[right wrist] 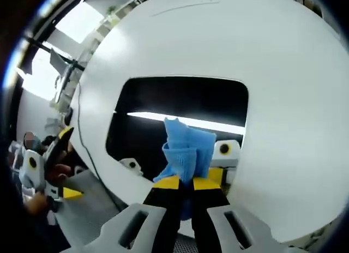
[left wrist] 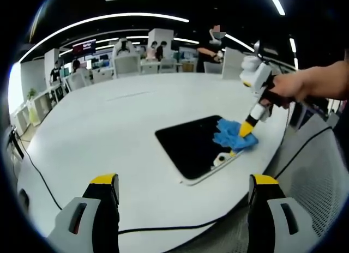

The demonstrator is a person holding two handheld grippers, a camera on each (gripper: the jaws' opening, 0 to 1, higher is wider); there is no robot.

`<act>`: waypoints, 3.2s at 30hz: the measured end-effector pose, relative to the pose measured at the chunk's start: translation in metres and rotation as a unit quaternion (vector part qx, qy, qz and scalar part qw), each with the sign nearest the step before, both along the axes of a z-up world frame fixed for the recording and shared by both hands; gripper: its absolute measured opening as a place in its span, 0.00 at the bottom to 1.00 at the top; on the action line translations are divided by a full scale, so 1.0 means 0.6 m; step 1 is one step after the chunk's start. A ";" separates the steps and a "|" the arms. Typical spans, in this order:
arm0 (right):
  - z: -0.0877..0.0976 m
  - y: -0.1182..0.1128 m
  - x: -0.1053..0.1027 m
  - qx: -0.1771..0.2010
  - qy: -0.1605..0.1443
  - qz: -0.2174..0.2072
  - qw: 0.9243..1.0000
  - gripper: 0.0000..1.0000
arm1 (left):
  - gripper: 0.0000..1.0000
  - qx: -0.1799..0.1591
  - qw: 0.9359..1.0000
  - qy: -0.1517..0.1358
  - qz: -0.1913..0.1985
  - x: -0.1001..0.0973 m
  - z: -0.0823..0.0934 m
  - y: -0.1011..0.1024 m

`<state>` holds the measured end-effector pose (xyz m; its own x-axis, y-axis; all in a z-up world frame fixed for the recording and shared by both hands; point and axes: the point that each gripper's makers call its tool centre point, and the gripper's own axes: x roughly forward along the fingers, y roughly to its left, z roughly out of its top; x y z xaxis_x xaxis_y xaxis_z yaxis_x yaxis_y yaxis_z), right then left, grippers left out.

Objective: Wipe the mirror surface with the cleaning cloth until all visible marks leave the cleaned area.

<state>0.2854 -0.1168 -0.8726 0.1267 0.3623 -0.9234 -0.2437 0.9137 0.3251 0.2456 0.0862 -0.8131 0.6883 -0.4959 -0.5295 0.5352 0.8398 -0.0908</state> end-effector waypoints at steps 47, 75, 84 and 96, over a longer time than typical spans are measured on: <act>-0.003 -0.020 0.159 -0.043 -0.048 0.010 0.998 0.00 | 0.99 0.001 1.000 0.006 0.004 -0.003 -0.002 0.005; 0.113 -0.162 0.175 -0.027 -0.117 -0.049 0.992 0.01 | 0.99 0.005 1.000 0.007 0.006 -0.001 -0.006 0.006; 0.103 -0.221 0.169 -0.040 -0.112 -0.077 0.990 0.01 | 0.99 0.005 1.000 0.010 0.005 -0.002 -0.008 0.006; -0.024 -0.239 0.126 -0.096 -0.060 -0.053 0.992 0.01 | 0.99 0.005 1.000 0.011 0.008 -0.001 -0.007 0.007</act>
<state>0.3612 -0.2602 -0.8869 0.2686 0.1604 -0.9498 -0.1694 0.9785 0.1173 0.2452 0.0907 -0.8174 0.6836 -0.4796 -0.5501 0.5203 0.8489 -0.0936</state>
